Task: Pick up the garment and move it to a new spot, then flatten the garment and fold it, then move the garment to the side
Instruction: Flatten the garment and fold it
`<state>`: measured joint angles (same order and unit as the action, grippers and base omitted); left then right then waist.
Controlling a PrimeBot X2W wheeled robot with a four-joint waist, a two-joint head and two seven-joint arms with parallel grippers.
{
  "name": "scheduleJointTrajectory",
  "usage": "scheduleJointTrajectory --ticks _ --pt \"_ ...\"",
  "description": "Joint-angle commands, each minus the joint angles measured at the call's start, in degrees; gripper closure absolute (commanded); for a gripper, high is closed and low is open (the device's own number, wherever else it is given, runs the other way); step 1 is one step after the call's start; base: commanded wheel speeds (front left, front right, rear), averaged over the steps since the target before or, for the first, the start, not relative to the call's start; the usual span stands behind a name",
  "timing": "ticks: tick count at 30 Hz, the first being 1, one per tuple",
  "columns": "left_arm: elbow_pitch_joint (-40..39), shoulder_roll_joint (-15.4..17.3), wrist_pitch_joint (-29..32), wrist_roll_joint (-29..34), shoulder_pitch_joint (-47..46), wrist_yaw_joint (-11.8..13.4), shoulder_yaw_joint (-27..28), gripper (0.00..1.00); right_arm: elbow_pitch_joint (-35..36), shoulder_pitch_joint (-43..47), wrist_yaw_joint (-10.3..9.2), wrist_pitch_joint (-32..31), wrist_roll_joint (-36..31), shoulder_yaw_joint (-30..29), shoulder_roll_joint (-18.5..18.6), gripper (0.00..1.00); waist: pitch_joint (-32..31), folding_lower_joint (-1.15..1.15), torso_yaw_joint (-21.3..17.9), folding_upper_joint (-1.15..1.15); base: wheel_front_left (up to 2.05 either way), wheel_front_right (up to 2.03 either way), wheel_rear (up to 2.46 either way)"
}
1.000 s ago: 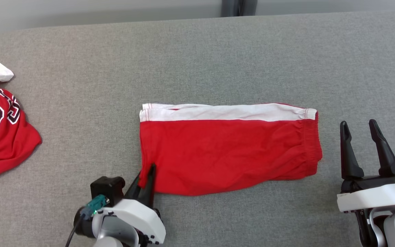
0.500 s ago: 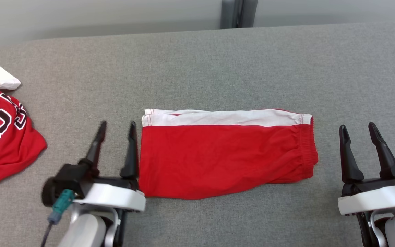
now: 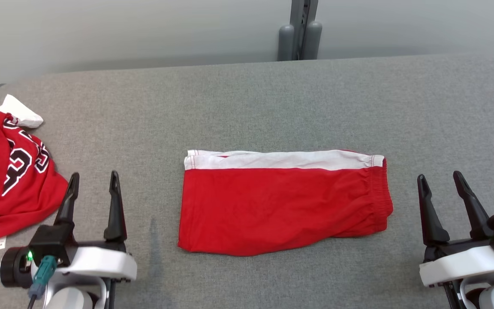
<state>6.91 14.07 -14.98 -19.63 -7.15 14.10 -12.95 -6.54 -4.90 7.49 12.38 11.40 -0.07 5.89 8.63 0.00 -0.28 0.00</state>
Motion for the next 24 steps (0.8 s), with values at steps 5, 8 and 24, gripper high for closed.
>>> scheduleJointTrajectory --ticks 5,8,24 --pt "0.4 0.8 -0.3 -0.3 2.4 -0.3 0.5 0.0 0.8 1.4 0.01 -0.8 -0.5 -0.3 0.5 0.0 -1.1 0.0 0.0 0.0 0.0 0.0 0.0" --pt "0.4 0.7 -0.3 -0.6 3.0 -0.5 0.5 0.0 1.1 1.8 0.02 -1.1 -0.4 -0.5 0.6 0.0 -1.3 0.0 0.1 0.0 0.0 0.0 0.0" --pt "1.3 -1.1 -0.3 -0.4 -1.0 -1.5 -1.9 0.0 -2.8 -1.7 0.02 -2.9 0.0 0.3 2.7 0.0 1.2 0.0 3.2 0.0 0.0 0.0 0.0"
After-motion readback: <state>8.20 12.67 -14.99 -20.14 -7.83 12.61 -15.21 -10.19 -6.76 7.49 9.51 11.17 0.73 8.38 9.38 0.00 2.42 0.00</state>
